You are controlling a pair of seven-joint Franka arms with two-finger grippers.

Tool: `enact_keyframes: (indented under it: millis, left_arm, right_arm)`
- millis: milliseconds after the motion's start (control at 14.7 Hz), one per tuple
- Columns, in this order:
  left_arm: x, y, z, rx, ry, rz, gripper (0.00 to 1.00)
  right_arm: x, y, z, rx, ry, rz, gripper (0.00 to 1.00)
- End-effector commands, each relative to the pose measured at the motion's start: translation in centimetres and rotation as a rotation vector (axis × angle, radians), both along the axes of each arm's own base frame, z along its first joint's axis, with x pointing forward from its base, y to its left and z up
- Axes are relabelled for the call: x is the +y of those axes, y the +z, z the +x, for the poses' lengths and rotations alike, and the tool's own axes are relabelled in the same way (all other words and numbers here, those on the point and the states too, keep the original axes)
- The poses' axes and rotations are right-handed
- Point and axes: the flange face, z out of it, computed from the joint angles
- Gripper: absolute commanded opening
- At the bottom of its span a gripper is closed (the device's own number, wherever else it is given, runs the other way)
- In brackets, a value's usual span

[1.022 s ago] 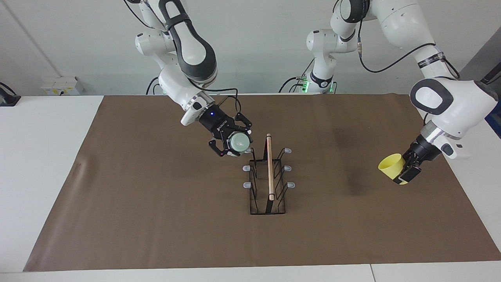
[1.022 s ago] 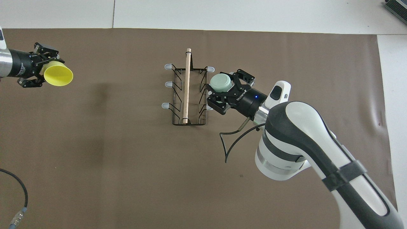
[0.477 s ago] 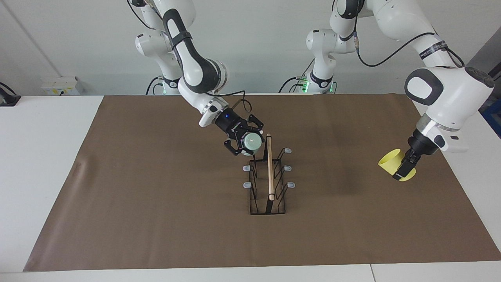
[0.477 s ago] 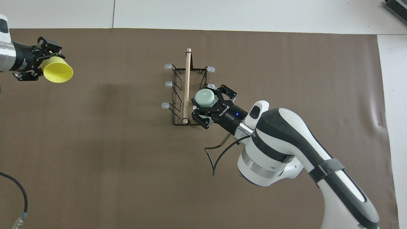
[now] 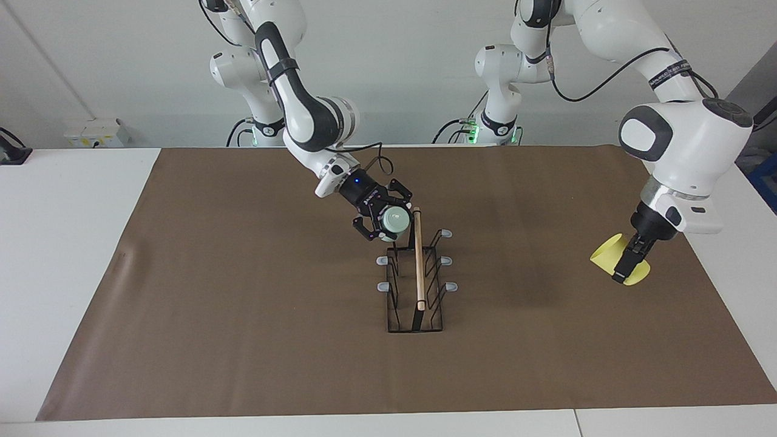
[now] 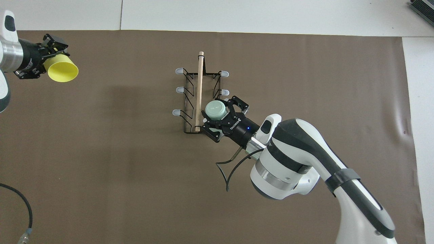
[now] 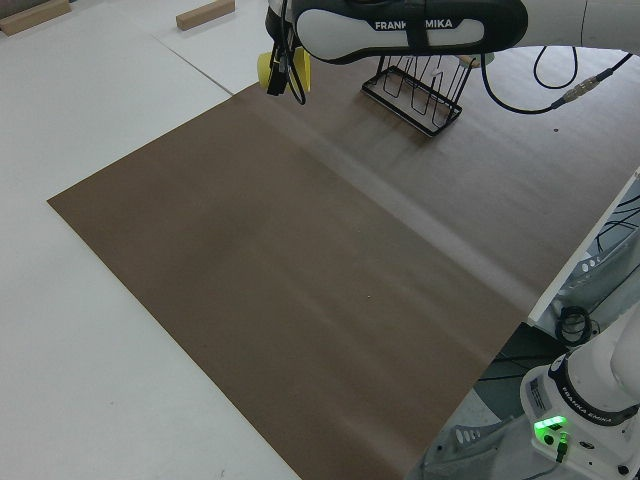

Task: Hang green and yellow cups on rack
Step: 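Open the right gripper and release the green cup on the hook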

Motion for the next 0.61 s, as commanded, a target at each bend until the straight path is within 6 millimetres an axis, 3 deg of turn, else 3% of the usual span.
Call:
enact_keyframes:
  millis: [0,68,272,341,409,545]
  left_arm:
    - [-1.5,0.8,0.1,-0.025,0.011,0.035,0.00]
    - [-2.8,0.8,0.1,-0.024,0.006,0.045,0.00]
    - [-4.9,1.2,-0.1,-0.023,0.029,0.086,0.00]
    - [-5.3,1.6,-0.1,-0.028,0.049,0.097,0.00]
    - [-6.2,2.0,-0.1,-0.035,0.062,0.110,0.00]
    - [-8.1,2.7,-0.2,-0.042,0.132,0.119,0.00]
  right_arm:
    - [-1.0,-2.9,-1.2,-0.031,0.026,0.028,0.00]
    - [-0.8,-3.9,-1.3,-0.041,0.022,0.045,0.00]
    - [-1.2,-3.9,-0.7,-0.039,0.001,0.032,0.00]
    - [-1.1,-3.9,-0.7,-0.040,0.001,0.031,0.24]
    - [-1.1,-3.9,-0.7,-0.039,0.002,0.029,0.97]
    - [-0.8,-3.8,-0.9,-0.037,0.004,0.023,1.00]
